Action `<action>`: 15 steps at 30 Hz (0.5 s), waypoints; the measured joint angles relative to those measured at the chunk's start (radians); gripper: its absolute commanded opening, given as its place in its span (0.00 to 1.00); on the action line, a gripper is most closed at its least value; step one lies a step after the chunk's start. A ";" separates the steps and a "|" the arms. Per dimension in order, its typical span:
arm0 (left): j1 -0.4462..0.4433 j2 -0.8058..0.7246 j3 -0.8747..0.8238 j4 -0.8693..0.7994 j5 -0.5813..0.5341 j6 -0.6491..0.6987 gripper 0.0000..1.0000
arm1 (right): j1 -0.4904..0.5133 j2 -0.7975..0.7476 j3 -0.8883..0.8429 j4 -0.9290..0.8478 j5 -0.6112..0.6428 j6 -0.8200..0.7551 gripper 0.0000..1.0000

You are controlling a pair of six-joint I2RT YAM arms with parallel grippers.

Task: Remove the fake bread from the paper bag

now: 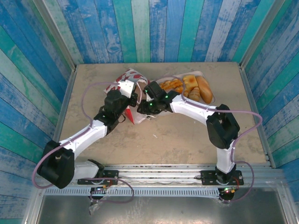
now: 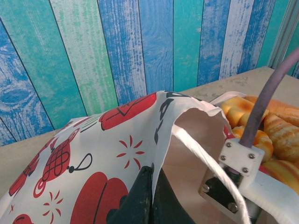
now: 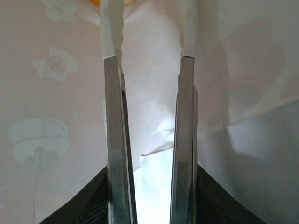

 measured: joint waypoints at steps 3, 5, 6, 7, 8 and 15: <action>0.000 -0.010 -0.014 0.014 0.011 0.006 0.00 | 0.000 -0.008 -0.005 -0.013 0.024 -0.004 0.43; 0.000 -0.024 -0.024 0.022 0.016 0.019 0.00 | 0.000 -0.018 -0.005 -0.021 0.037 -0.009 0.43; 0.000 -0.029 -0.027 0.024 0.017 0.024 0.00 | 0.000 -0.022 -0.005 -0.023 0.041 -0.012 0.43; 0.000 -0.034 -0.029 0.025 0.018 0.029 0.00 | 0.000 -0.029 -0.005 -0.023 0.044 -0.016 0.43; 0.000 -0.038 -0.029 0.026 0.018 0.036 0.00 | 0.000 -0.034 -0.005 -0.024 0.046 -0.021 0.43; 0.000 -0.055 -0.029 0.027 0.022 0.071 0.00 | 0.000 -0.067 -0.005 -0.061 0.062 -0.072 0.43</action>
